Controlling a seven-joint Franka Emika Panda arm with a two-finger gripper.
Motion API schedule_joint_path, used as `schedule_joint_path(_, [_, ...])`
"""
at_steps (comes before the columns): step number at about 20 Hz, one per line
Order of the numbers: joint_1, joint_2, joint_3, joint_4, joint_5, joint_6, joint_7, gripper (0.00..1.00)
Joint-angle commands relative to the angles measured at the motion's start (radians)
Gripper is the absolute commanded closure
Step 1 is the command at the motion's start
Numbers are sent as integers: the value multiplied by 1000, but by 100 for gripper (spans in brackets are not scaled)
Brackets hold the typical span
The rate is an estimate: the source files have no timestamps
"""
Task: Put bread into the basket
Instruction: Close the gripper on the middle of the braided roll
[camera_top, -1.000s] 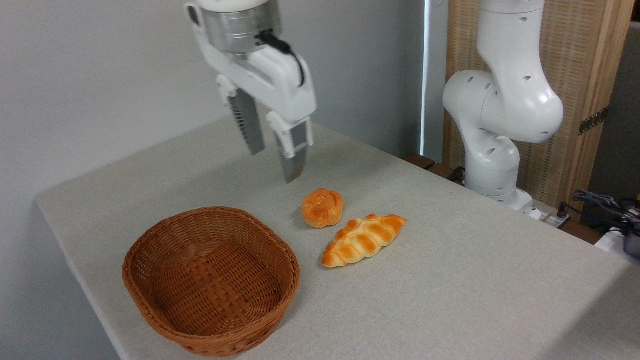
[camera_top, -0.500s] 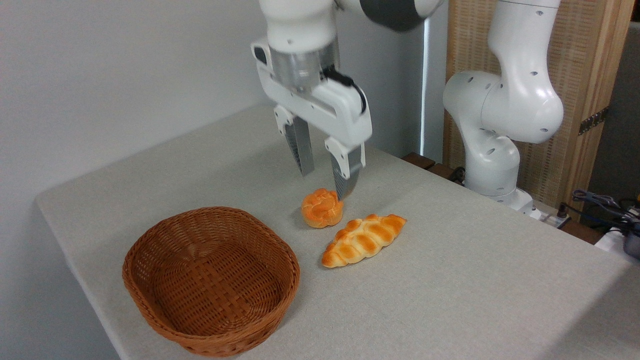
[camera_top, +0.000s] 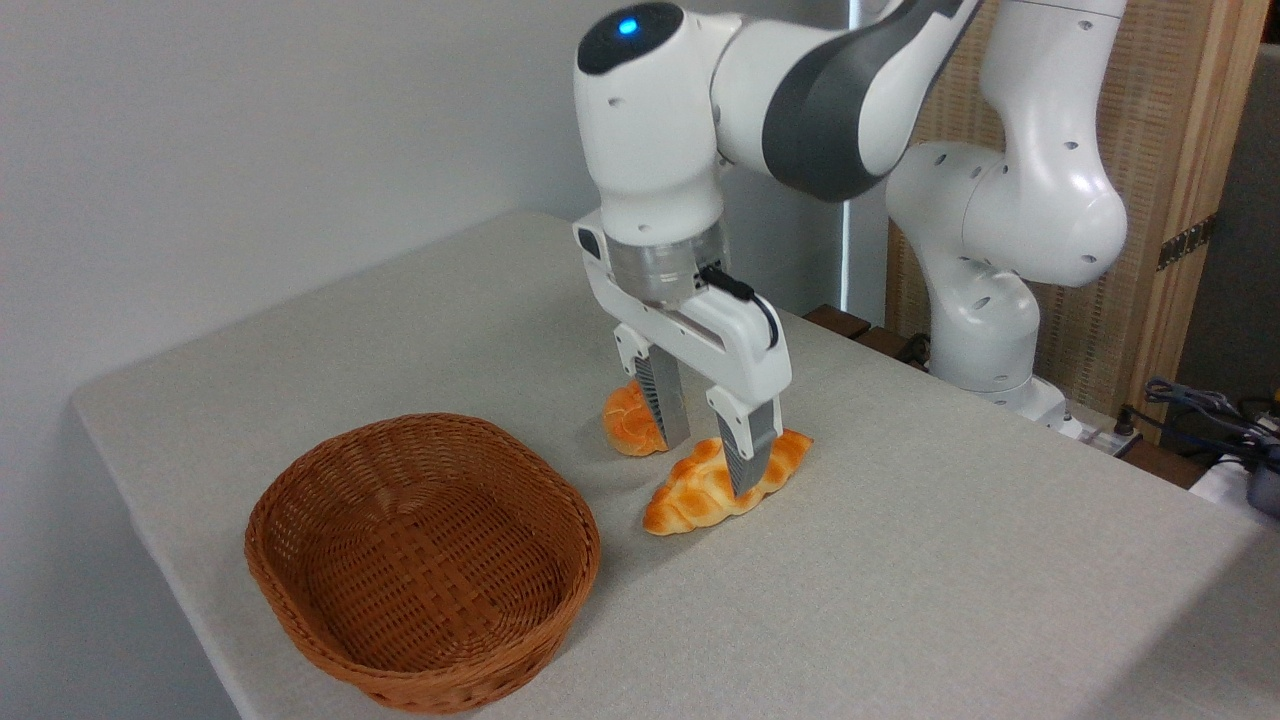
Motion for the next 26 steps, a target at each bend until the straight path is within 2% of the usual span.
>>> schedule_joint_path(1, [0, -31, 5, -59, 16, 47, 33, 0])
schedule_joint_path(5, [0, -27, 5, -95, 16, 81, 54, 0])
schedule_joint_path(7, [-1, -25, 3, -101, 15, 87, 53, 4])
schedule_joint_path(9, [-3, -20, 2, -101, 15, 89, 54, 34])
schedule_joint_path(11, [-18, -19, 2, -101, 13, 92, 53, 70])
schedule_joint_path(12, [-19, -19, 2, -101, 13, 90, 53, 78])
schedule_joint_path(14, [-20, -17, 0, -101, 12, 92, 53, 81])
schedule_joint_path(26, [-20, -14, 3, -93, 10, 81, 53, 81])
